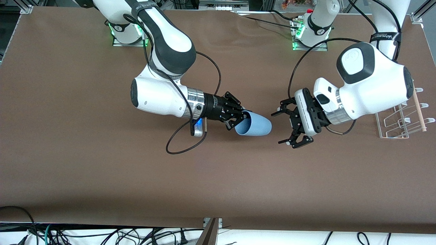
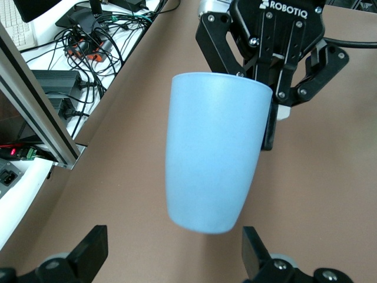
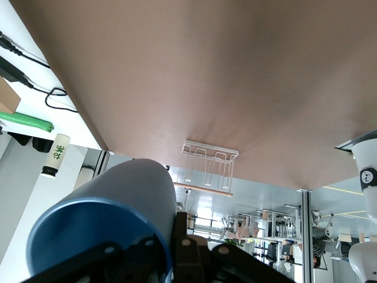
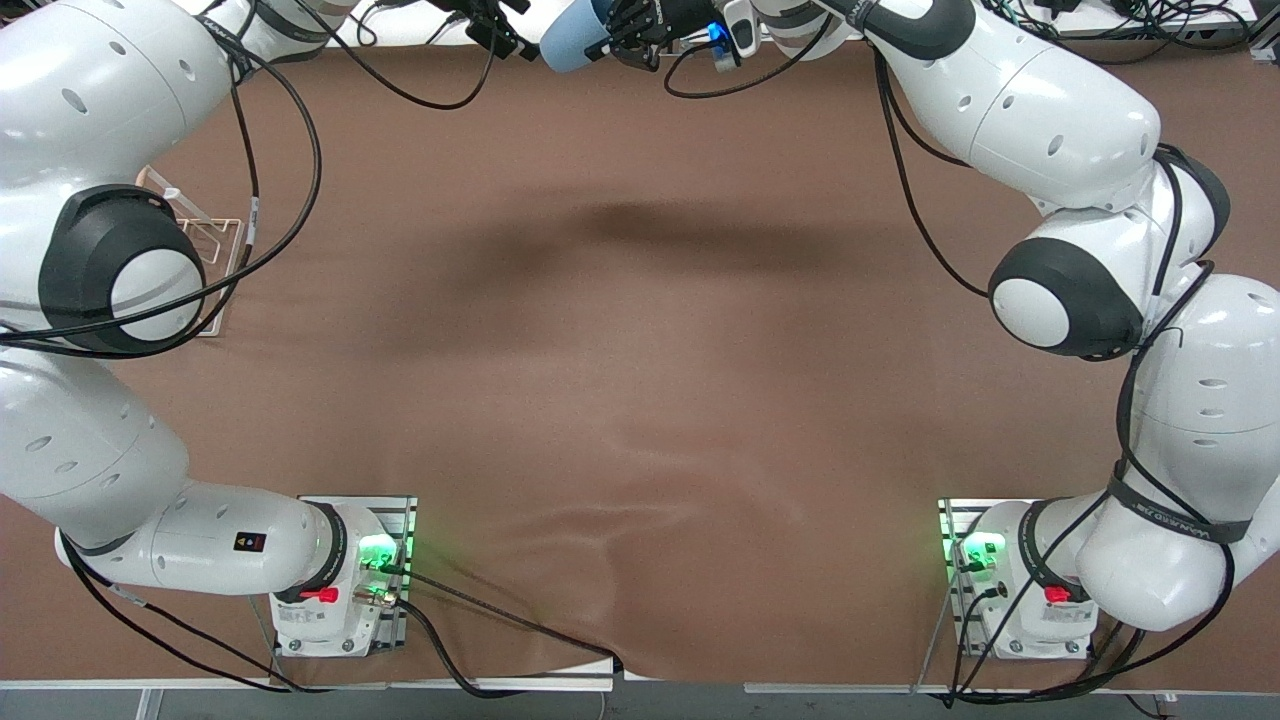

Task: Transfer cup to left arm and place on rack
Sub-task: 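Close the left gripper around the cup body beside the right gripper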

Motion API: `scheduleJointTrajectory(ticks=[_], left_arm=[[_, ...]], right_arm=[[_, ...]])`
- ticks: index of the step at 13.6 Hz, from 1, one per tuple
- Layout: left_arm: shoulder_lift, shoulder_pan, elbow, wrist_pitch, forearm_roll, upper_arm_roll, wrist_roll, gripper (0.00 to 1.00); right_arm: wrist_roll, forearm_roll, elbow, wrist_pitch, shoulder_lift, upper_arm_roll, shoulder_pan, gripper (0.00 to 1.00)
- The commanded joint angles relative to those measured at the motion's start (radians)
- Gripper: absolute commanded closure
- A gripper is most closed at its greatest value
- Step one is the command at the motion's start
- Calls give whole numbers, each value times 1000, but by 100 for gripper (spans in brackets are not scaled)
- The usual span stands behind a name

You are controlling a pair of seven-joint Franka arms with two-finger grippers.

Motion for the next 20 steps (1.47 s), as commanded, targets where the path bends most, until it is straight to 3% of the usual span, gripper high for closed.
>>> scheduleJointTrajectory(ticks=[1, 6, 14, 15, 16, 17, 20], left_arm=[[35, -28, 29, 34, 22, -4, 6, 0], [41, -31, 26, 63, 26, -71, -17, 0], [44, -31, 19, 63, 75, -76, -42, 1], [50, -31, 20, 63, 75, -76, -40, 18], [53, -31, 20, 63, 75, -76, -40, 41], [53, -31, 20, 63, 74, -76, -48, 73], [53, -31, 20, 62, 74, -76, -50, 92]], right_arm=[[12, 18, 37, -11, 16, 13, -10, 100], [12, 18, 36, -11, 16, 13, -13, 100], [12, 18, 36, -11, 16, 13, -13, 100], [12, 18, 36, -11, 16, 13, -13, 100], [12, 19, 36, -11, 16, 13, -13, 100], [12, 18, 36, -11, 16, 13, -13, 100], [12, 18, 36, -11, 16, 13, -13, 100]])
